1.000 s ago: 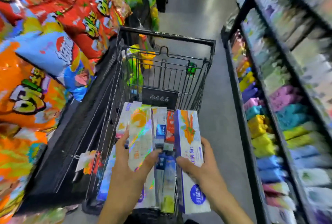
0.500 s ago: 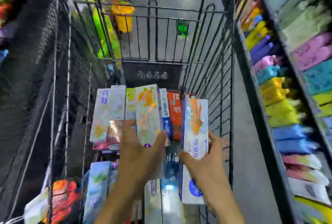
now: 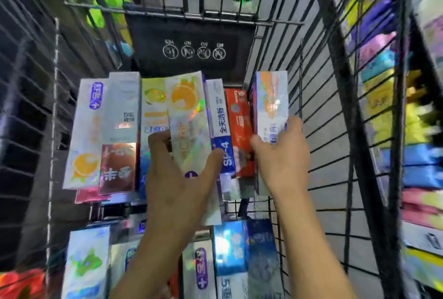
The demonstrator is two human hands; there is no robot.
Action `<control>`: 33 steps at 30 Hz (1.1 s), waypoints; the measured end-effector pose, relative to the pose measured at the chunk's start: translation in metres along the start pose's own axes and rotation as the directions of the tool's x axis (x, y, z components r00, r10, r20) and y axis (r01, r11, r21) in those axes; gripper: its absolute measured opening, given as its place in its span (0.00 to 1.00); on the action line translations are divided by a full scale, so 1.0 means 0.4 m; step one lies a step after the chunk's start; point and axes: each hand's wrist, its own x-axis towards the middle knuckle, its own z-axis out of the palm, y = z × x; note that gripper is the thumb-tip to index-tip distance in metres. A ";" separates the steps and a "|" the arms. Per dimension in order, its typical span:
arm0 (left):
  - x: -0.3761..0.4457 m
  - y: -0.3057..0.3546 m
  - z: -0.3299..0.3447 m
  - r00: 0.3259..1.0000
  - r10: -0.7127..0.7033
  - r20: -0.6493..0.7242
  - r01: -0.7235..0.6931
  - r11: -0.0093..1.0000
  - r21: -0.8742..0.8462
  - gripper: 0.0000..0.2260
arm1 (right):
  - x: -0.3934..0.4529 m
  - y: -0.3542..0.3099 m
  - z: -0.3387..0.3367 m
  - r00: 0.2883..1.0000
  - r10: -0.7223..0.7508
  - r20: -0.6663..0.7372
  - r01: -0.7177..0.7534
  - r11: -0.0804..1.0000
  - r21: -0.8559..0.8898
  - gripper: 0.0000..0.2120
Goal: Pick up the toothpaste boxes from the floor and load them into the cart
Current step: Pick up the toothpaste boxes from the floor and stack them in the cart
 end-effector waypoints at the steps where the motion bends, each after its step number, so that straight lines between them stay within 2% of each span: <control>1: 0.003 0.001 -0.002 1.000 0.000 0.007 0.000 1.000 -0.003 0.23 | 0.012 0.000 0.007 1.000 0.004 -0.003 -0.004 1.000 -0.016 0.25; 9: 0.026 0.000 0.004 0.999 0.026 -0.041 -0.025 1.000 0.018 0.26 | 0.013 0.010 0.060 0.993 -0.113 -0.039 0.099 0.958 -0.269 0.18; 14: 0.037 0.002 0.013 0.998 0.057 -0.003 -0.056 0.997 0.047 0.24 | 0.040 0.033 0.067 0.971 -0.238 -0.035 0.220 0.937 -0.270 0.15; 19: 0.051 -0.001 0.034 0.995 0.096 0.004 -0.095 0.991 0.098 0.23 | 0.043 0.025 0.032 0.973 -0.221 0.063 0.229 0.923 -0.308 0.16; 23: 0.081 0.015 0.063 0.992 0.126 -0.003 -0.122 0.970 0.208 0.26 | -0.032 -0.046 -0.055 0.964 -0.241 0.117 0.264 0.926 -0.270 0.17; 25: 0.095 0.031 0.076 0.992 0.128 -0.002 -0.124 0.963 0.239 0.24 | -0.074 -0.075 -0.122 0.931 -0.351 0.095 0.364 0.893 -0.264 0.18; 28: 0.115 0.051 0.097 0.995 0.094 0.029 -0.098 0.964 0.246 0.22 | -0.091 -0.107 -0.237 0.841 -0.534 0.085 0.534 0.795 -0.288 0.19; 31: 0.129 0.070 0.129 0.991 0.125 0.056 -0.137 0.922 0.361 0.23 | -0.076 -0.116 -0.317 0.701 -0.681 0.212 0.702 0.605 -0.376 0.21; 33: 0.131 0.084 0.155 0.988 0.140 0.065 -0.154 0.887 0.435 0.23 | -0.057 -0.118 -0.340 0.617 -0.746 0.252 0.756 0.472 -0.453 0.23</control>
